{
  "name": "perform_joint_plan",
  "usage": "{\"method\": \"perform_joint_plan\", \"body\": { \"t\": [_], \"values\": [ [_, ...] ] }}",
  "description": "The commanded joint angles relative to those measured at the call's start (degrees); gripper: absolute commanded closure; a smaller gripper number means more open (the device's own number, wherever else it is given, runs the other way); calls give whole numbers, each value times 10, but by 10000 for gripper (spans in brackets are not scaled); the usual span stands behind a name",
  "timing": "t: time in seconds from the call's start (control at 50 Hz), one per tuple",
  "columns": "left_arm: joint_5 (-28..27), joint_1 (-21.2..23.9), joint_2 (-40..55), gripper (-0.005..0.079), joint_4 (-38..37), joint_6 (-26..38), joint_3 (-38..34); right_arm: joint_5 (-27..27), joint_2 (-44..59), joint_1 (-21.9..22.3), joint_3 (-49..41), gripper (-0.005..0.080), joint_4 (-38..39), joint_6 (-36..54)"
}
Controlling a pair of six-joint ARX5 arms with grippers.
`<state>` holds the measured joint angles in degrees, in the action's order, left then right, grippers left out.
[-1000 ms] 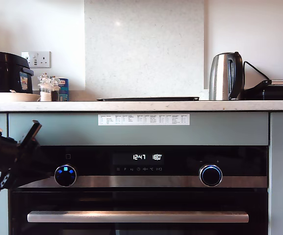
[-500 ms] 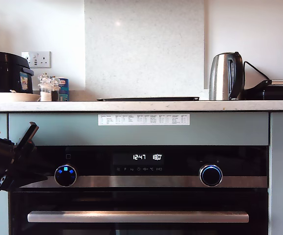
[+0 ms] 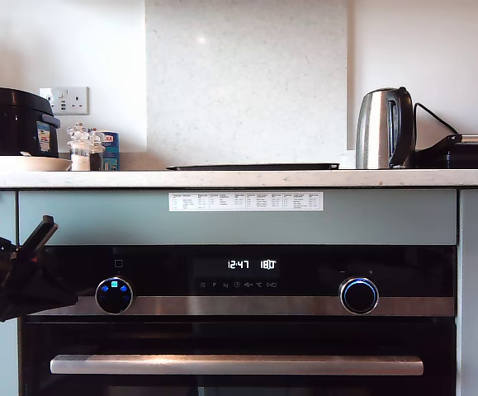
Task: Switch the oven into grill with fan mode by turning the left rotary switch to the symbol with a fan and a grill above it
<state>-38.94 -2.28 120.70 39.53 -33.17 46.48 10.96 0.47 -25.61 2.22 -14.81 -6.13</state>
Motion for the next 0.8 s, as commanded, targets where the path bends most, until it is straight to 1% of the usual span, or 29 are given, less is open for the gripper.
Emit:
{"method": "perform_joint_plan", "body": {
  "t": [0.0, 0.04, 0.08, 0.1, 0.14, 0.16, 0.3, 0.5, 0.56, 0.78],
  "values": [
    [5, 6, -49, 762, -7, 46, -19, -8, -3, -2, 1, 765, -1, -1],
    [9, 9, -71, 762, -21, 71, -27, -13, -3, -2, 1, 765, -1, -1],
    [14, 10, -90, 762, -33, 84, -35, -17, -3, -2, 1, 765, -1, -1],
    [18, 12, -100, 762, -38, 104, -39, -22, -3, -2, 1, 765, -1, -1],
    [26, 14, -127, 762, -50, 113, -50, -28, -3, -2, 1, 765, -1, -1],
    [32, 15, -138, 762, -56, 131, -55, -29, -3, -2, 1, 765, -1, -1],
    [62, 26, -223, 762, -97, 169, -93, -32, -3, -2, 1, 765, -1, -1],
    [111, 50, -353, 762, -131, 197, -157, -87, -3, -2, 1, 765, -1, 0],
    [123, 59, -393, 762, -137, 197, -177, -102, -3, -2, 1, 764, -2, 2],
    [148, 98, -532, 762, -157, 201, -233, -106, -3, -2, 1, 764, -2, 2]
  ]
}}
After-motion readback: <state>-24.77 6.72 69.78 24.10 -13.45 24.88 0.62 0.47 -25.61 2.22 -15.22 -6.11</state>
